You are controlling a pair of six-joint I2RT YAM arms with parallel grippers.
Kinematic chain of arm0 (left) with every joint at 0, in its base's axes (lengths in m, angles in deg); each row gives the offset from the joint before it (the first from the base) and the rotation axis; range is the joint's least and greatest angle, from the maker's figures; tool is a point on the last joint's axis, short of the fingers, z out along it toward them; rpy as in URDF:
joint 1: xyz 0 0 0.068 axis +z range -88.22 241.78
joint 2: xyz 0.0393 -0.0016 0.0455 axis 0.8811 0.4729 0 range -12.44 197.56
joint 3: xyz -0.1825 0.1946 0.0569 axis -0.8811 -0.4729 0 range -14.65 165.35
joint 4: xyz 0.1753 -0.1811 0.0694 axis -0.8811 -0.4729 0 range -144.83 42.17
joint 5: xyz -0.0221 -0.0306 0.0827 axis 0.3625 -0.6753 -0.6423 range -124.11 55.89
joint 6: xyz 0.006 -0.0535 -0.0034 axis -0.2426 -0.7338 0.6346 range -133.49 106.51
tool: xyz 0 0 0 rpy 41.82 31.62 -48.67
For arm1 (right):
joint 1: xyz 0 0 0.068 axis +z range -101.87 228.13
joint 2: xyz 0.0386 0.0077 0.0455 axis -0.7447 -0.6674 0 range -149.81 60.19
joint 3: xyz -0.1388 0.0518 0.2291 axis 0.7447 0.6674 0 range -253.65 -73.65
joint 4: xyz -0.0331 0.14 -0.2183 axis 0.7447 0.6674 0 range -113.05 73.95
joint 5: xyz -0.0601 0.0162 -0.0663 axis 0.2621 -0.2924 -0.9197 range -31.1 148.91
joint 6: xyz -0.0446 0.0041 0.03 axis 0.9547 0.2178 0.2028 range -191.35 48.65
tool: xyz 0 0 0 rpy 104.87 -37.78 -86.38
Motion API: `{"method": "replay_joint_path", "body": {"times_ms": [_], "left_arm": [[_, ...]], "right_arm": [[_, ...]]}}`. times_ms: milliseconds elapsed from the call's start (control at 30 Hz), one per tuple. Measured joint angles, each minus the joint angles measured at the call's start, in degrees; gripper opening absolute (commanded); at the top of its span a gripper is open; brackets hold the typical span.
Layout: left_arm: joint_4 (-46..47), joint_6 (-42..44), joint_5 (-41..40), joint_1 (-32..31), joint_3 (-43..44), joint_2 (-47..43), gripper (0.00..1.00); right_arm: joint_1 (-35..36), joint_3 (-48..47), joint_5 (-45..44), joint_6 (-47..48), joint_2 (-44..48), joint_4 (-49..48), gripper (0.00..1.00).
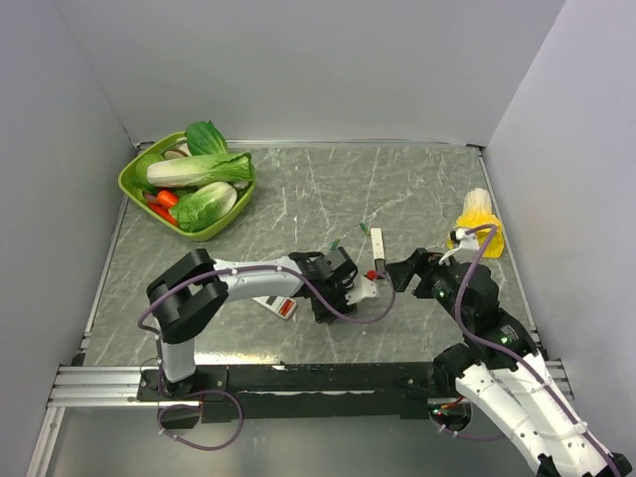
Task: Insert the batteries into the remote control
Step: Turn over the battery cover at the center of the board, then pick up the battery cover at the center of the board.
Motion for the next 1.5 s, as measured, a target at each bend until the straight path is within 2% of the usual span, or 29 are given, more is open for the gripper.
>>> {"method": "replay_joint_path", "body": {"times_ms": [33, 133, 267, 333, 633, 767, 900, 967, 1033, 1100, 1200, 1333, 1500], "left_arm": [[-0.5, 0.3, -0.4, -0.4, 1.3, 0.8, 0.57], [-0.7, 1.0, -0.9, -1.1, 2.8, 2.1, 0.73], [-1.2, 1.2, -1.5, -2.0, 3.1, 2.4, 0.93], [-1.5, 1.2, -1.8, -2.5, 3.5, 2.5, 1.0], [0.5, -3.2, -4.2, -3.3, 2.0, 0.4, 0.97], [3.9, -8.4, -4.7, -2.8, -3.0, -7.9, 0.97], [10.1, -15.0, -4.2, -0.4, -11.3, -18.7, 0.97], [12.2, -20.4, -5.2, 2.4, -16.7, -24.8, 0.97], [13.7, -27.7, -8.3, 8.9, -22.4, -32.9, 0.97], [14.4, -33.6, -11.5, 15.7, -26.1, -40.3, 0.97], [14.4, -40.7, -16.5, 22.4, -28.6, -46.9, 0.97], [14.4, -47.9, -22.0, 26.1, -28.9, -47.1, 0.97], [16.2, -52.2, -25.1, 30.7, -28.9, -38.6, 0.97]], "right_arm": [[0.0, 0.0, -0.2, 0.0, 0.2, 0.2, 0.93], [0.0, 0.3, -0.5, 0.3, 0.6, 0.7, 0.98], [0.0, 0.6, -0.3, 1.0, 0.9, 1.8, 1.0], [0.0, 0.6, 0.3, 1.8, 1.1, 2.0, 1.0], [0.0, 0.1, 5.7, 7.1, 3.0, 3.3, 1.0], [0.0, -1.9, 9.0, 9.6, 2.4, 2.5, 1.0], [0.4, -4.3, 14.5, 10.8, -1.1, -3.2, 1.0], [0.6, -5.4, 16.9, 12.5, -3.5, -5.4, 1.0], [0.4, -5.3, 17.8, 15.0, -6.1, -4.5, 1.0], [0.3, -5.1, 19.2, 17.5, -10.3, -3.8, 1.0], [0.9, -5.1, 20.2, 20.7, -17.6, -3.9, 1.0], [3.2, -5.2, 19.3, 23.1, -27.8, -5.3, 1.0], [12.0, -8.2, 14.3, 27.3, -41.5, -7.1, 1.0]]}}
